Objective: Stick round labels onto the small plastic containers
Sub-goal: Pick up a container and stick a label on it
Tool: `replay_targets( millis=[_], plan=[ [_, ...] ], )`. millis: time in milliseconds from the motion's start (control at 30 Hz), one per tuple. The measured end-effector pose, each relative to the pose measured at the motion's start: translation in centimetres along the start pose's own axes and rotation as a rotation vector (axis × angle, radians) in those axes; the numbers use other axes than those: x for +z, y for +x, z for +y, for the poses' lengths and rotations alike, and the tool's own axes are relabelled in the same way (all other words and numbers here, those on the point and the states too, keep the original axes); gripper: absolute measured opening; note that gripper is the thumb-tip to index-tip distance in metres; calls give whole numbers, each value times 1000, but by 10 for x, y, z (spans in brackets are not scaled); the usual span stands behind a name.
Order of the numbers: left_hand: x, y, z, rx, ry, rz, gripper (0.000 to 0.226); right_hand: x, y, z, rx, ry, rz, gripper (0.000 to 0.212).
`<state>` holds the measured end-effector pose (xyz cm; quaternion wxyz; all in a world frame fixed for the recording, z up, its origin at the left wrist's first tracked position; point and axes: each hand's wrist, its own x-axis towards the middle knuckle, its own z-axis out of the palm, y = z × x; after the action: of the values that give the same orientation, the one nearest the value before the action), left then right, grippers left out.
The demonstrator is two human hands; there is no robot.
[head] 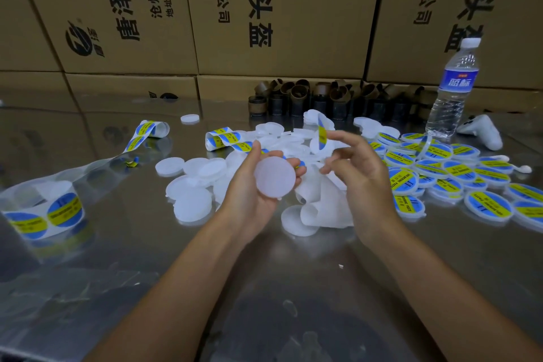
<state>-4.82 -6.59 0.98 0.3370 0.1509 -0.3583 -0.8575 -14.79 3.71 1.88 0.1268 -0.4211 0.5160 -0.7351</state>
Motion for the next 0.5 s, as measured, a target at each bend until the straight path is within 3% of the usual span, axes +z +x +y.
replay_targets(
  millis=[167, 267, 400, 500],
  plan=[
    [0, 2, -3, -40, 4, 5, 46, 2, 0, -4, 99, 99, 8, 28],
    [0, 2, -5, -53, 26, -27, 56, 4, -4, -8, 124, 235, -108, 3],
    [1, 1, -7, -80, 38, -104, 64, 7, -6, -4, 178, 208, -175, 11],
    [1, 1, -9, -70, 47, -122, 58, 8, -5, -3, 194, 146, -192, 12]
  ],
)
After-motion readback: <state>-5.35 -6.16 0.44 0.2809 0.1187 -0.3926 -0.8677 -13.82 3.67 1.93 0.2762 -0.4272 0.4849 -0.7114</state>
